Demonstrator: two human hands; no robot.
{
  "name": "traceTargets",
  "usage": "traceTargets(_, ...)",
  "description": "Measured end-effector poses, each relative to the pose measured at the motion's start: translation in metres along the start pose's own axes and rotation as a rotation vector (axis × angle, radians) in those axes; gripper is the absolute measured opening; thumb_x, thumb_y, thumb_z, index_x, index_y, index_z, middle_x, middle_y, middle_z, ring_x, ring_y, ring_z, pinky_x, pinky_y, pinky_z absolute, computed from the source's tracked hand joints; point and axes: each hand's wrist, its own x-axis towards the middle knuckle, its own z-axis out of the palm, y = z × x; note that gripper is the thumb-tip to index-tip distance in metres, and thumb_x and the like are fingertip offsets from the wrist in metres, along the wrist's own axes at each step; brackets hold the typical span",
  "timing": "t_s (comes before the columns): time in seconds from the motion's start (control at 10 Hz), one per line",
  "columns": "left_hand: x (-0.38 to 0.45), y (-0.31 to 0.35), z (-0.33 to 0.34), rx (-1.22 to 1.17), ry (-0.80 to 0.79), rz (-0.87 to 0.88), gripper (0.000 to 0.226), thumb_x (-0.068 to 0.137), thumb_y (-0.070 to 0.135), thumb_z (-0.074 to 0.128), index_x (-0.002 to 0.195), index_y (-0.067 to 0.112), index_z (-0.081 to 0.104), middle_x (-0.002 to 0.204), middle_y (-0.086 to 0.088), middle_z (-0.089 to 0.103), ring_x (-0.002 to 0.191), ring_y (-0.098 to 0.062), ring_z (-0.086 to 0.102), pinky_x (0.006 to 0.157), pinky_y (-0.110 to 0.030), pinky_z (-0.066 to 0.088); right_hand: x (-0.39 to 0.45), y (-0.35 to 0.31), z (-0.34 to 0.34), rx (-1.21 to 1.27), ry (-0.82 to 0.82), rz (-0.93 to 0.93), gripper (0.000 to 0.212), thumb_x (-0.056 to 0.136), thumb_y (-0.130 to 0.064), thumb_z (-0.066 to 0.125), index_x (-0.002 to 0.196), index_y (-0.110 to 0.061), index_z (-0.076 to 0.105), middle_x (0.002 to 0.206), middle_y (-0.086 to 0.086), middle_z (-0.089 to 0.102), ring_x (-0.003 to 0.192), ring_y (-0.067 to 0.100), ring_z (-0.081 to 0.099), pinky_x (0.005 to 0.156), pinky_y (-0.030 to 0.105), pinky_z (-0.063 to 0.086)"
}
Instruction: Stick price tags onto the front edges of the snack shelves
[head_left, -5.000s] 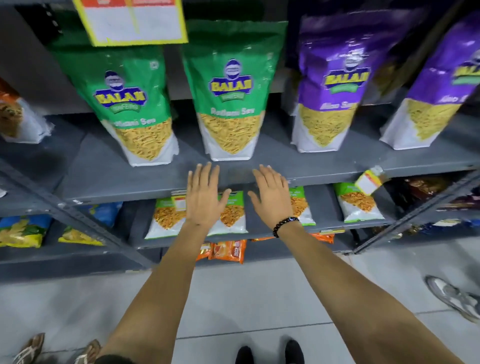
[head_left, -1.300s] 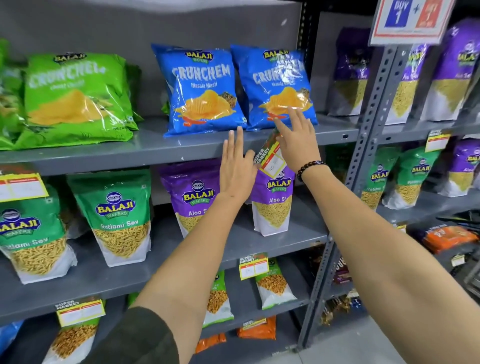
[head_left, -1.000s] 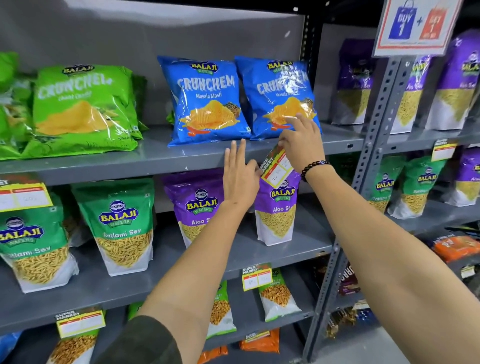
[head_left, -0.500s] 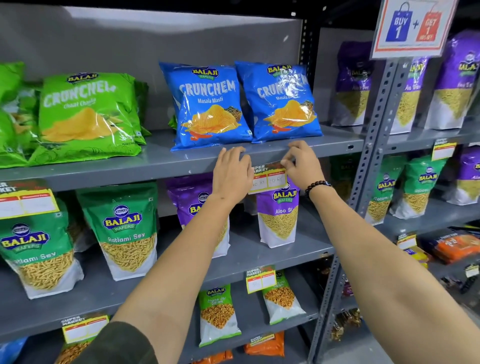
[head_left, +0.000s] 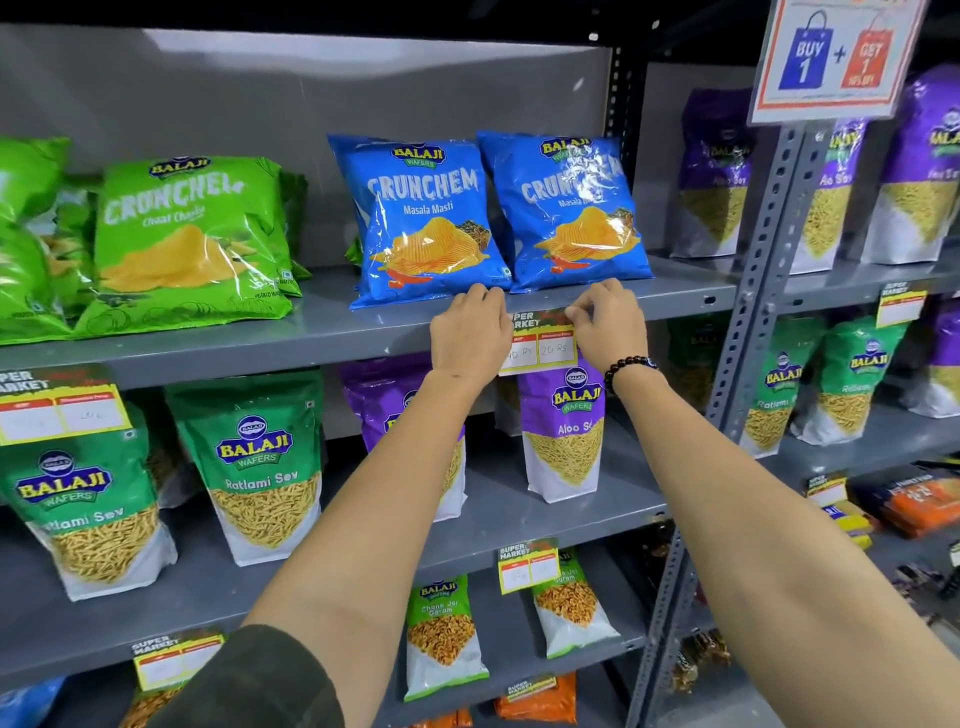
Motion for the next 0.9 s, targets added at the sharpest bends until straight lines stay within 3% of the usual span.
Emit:
traceTargets(0.2, 0.001, 0.002, 0.000, -0.018, -0.015, -0.053, 0.013, 0.089, 0.021, 0.049, 0.095, 0.009, 0.052, 0.096, -0.008, 0.061, 0.087, -0.026, 0.058, 0.060, -0.036, 0.043, 0.002, -0.001, 0.002, 0.009, 0.036, 0.029, 0.017, 0.088, -0.024, 0.060, 0.088, -0.007, 0.058, 0.101, 0.014, 0.060, 0.098, 0.032, 0.053, 0.086, 0.050, 0.046)
traceTargets(0.3, 0.003, 0.002, 0.001, -0.061, -0.003, -0.086, 0.022, 0.086, 0.029, 0.055, 0.098, 0.012, 0.049, 0.096, -0.007, 0.063, 0.087, -0.027, 0.059, 0.060, -0.034, 0.037, 0.000, 0.000, 0.003, 0.048, 0.033, 0.030, 0.032, 0.082, -0.034, 0.066, 0.099, -0.010, 0.053, 0.105, 0.011, 0.061, 0.100, 0.030, 0.054, 0.087, 0.048, 0.044)
traceTargets(0.4, 0.006, 0.006, 0.005, -0.021, -0.024, -0.111, 0.042, 0.083, 0.048, 0.060, 0.103, 0.013, 0.048, 0.101, -0.005, 0.062, 0.094, -0.025, 0.058, 0.063, -0.035, 0.040, -0.001, -0.001, 0.005, 0.044, 0.047, 0.023, 0.054, 0.076, -0.047, 0.069, 0.111, -0.011, 0.049, 0.111, 0.010, 0.059, 0.105, 0.030, 0.051, 0.091, 0.048, 0.041)
traceTargets(0.5, 0.010, 0.011, 0.009, 0.052, -0.027, -0.132, 0.048, 0.083, 0.051, 0.060, 0.107, 0.012, 0.047, 0.105, -0.008, 0.060, 0.096, -0.026, 0.057, 0.066, -0.038, 0.047, -0.002, -0.004, 0.007, 0.027, 0.068, 0.027, 0.059, 0.075, -0.049, 0.069, 0.114, -0.010, 0.048, 0.112, 0.011, 0.059, 0.105, 0.031, 0.051, 0.091, 0.047, 0.041)
traceTargets(0.7, 0.012, 0.019, 0.006, 0.095, -0.064, -0.146, 0.045, 0.084, 0.045, 0.060, 0.110, 0.011, 0.046, 0.107, -0.011, 0.059, 0.097, -0.027, 0.057, 0.065, -0.038, 0.049, -0.007, -0.011, 0.007, -0.055, 0.067, 0.033, 0.055, 0.080, -0.045, 0.066, 0.118, -0.010, 0.045, 0.117, 0.012, 0.058, 0.110, 0.033, 0.051, 0.096, 0.049, 0.039)
traceTargets(0.9, -0.001, -0.002, -0.011, -0.048, -0.056, -0.054, 0.040, 0.091, 0.034, 0.054, 0.121, 0.009, 0.044, 0.116, -0.013, 0.058, 0.107, -0.032, 0.055, 0.079, -0.042, 0.047, -0.019, -0.032, 0.014, -0.165, 0.047, -0.007, 0.054, 0.090, -0.032, 0.052, 0.133, -0.005, 0.035, 0.135, 0.016, 0.048, 0.130, 0.033, 0.038, 0.113, 0.052, 0.025)
